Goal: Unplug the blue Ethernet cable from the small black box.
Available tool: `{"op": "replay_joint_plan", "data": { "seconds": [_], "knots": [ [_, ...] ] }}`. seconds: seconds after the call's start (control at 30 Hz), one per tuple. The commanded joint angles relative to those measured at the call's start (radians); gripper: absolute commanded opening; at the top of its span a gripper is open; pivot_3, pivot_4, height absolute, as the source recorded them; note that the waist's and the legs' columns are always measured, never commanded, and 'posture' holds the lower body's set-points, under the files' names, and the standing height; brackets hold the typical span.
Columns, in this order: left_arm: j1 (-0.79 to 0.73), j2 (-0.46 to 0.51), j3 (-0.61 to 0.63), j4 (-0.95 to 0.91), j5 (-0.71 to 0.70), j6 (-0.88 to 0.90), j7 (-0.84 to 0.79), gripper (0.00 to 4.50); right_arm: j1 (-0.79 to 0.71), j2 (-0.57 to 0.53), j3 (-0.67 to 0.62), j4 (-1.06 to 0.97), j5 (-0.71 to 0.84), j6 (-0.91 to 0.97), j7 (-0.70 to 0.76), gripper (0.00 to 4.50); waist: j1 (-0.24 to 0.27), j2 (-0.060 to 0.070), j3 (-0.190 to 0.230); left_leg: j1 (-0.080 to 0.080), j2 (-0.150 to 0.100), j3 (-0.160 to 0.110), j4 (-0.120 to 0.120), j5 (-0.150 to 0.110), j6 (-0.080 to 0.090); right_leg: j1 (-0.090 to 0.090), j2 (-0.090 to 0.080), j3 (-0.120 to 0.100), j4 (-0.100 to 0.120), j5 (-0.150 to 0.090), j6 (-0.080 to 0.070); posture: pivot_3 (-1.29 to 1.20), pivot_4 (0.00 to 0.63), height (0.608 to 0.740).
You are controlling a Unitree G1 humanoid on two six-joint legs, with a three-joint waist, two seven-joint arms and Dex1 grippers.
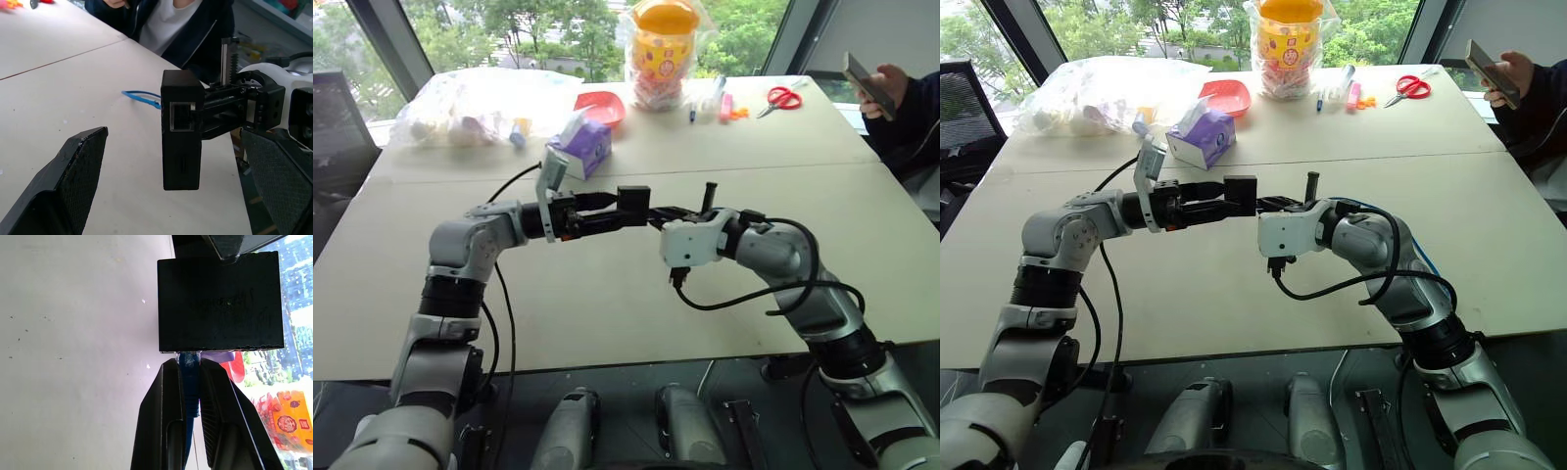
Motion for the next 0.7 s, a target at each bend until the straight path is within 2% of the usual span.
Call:
{"op": "replay_joint_plan", "data": {
  "seconds": [0.03,0.23,0.27,0.4,0.47,0.53,0.7],
  "knots": [
    [-0.015,-0.01,-0.01,-0.001,0.01,-0.043,-0.021,3.72,-0.017,-0.003,-0.002,-0.052,0.006,-0.011,0.007,0.0,0.005,0.0,0.0,0.0,0.0,0.0,0.0,0.0,0.0,0.0,0.0,0.0,0.0,0.0,0.0,0.0,0.15,0.74],
    [-0.023,-0.027,-0.03,0.02,0.025,-0.065,-0.039,0.74,-0.024,-0.014,-0.003,-0.061,0.015,-0.013,0.033,0.0,0.009,0.0,0.0,0.0,0.0,0.0,0.0,0.0,0.0,0.0,0.0,0.0,-0.001,0.0,0.0,0.0,0.15,0.74],
    [-0.025,-0.027,-0.033,0.022,0.028,-0.066,-0.043,0.46,-0.028,-0.017,-0.005,-0.062,0.019,-0.012,0.04,0.0,0.009,0.0,0.0,0.0,0.0,0.0,0.0,0.0,0.0,0.0,0.0,0.0,-0.001,0.0,0.0,0.0,0.15,0.74],
    [-0.028,-0.012,-0.051,0.027,0.055,-0.077,-0.059,0.49,-0.059,-0.03,-0.021,-0.054,0.057,-0.001,0.077,0.0,0.007,0.0,0.0,0.0,0.0,0.0,0.0,0.0,0.0,0.0,0.0,0.0,-0.001,0.0,0.0,0.0,0.15,0.74],
    [-0.031,-0.005,-0.06,0.03,0.065,-0.09,-0.077,0.49,-0.08,-0.028,-0.046,-0.044,0.13,0.055,0.126,0.96,0.006,0.0,0.0,0.0,0.0,0.0,0.0,0.0,0.0,0.0,0.0,0.0,-0.001,0.0,0.0,0.0,0.15,0.74],
    [-0.039,0.008,-0.067,0.031,0.065,-0.092,-0.106,0.49,-0.099,-0.026,-0.077,-0.034,0.219,0.161,0.187,1.68,0.006,0.0,0.0,0.0,0.0,0.0,0.0,0.0,0.0,0.0,0.0,0.0,0.0,0.0,0.0,0.0,0.15,0.74],
    [-0.061,0.034,-0.065,0.039,0.059,-0.105,-0.18,0.49,-0.13,-0.046,-0.131,-0.053,0.488,0.545,0.352,4.34,0.009,0.0,0.0,0.0,0.001,-0.001,0.0,0.0,0.0,0.001,0.0,0.0,-0.001,0.0,-0.001,0.0,0.15,0.74]
  ]
}}
